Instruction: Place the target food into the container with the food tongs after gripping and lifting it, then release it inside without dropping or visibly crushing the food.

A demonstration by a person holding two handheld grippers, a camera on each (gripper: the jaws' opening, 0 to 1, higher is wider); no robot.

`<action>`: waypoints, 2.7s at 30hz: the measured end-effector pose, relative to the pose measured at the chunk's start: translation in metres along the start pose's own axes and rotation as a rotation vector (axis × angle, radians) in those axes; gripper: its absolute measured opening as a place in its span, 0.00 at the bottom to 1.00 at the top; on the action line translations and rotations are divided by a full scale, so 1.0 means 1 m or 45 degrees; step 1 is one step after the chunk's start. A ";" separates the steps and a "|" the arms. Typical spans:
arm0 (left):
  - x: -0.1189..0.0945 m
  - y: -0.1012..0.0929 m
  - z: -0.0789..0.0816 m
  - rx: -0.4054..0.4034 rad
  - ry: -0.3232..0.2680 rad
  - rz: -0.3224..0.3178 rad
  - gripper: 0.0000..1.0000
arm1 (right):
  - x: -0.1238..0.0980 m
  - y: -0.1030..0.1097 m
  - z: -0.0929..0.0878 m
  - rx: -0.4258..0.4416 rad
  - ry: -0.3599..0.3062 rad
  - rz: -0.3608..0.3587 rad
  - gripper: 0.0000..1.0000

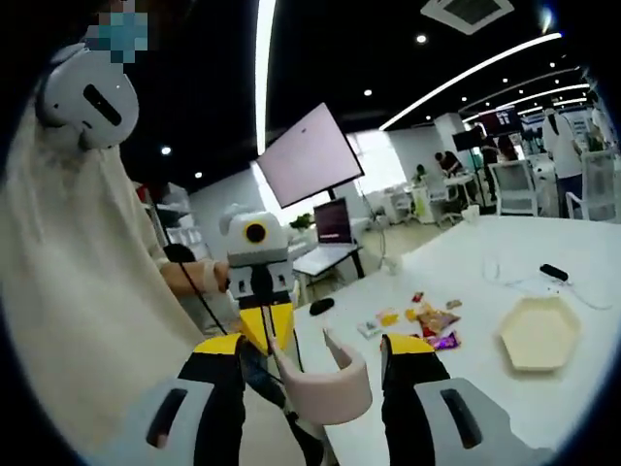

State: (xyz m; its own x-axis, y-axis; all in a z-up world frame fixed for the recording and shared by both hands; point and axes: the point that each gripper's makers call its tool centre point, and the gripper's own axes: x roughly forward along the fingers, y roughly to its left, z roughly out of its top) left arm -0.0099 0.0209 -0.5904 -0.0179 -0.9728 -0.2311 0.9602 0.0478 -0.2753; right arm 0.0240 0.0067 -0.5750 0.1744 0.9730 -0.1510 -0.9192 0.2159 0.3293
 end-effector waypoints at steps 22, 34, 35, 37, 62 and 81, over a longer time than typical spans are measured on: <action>0.005 -0.011 0.004 0.006 0.001 -0.051 0.00 | 0.007 0.017 0.001 -0.078 0.075 0.099 0.48; 0.005 -0.013 -0.001 0.021 0.050 -0.058 0.00 | 0.014 0.025 -0.011 -0.163 0.192 0.135 0.46; 0.005 -0.013 -0.002 0.021 0.055 -0.061 0.00 | 0.013 0.025 -0.012 -0.165 0.194 0.137 0.45; 0.005 -0.014 -0.003 0.022 0.059 -0.064 0.00 | 0.013 0.025 -0.012 -0.161 0.192 0.136 0.45; 0.004 -0.022 0.010 0.004 -0.043 -0.090 0.00 | 0.016 0.034 -0.005 -0.115 0.127 0.161 0.37; 0.005 -0.027 0.008 0.011 -0.054 -0.093 0.00 | 0.014 0.037 -0.007 -0.096 0.122 0.177 0.29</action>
State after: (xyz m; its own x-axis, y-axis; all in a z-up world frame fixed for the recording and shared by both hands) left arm -0.0337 0.0128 -0.5763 -0.0762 -0.9824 -0.1708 0.9591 -0.0254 -0.2821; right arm -0.0103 0.0280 -0.5715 0.0129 0.9800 -0.1984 -0.9566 0.0699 0.2830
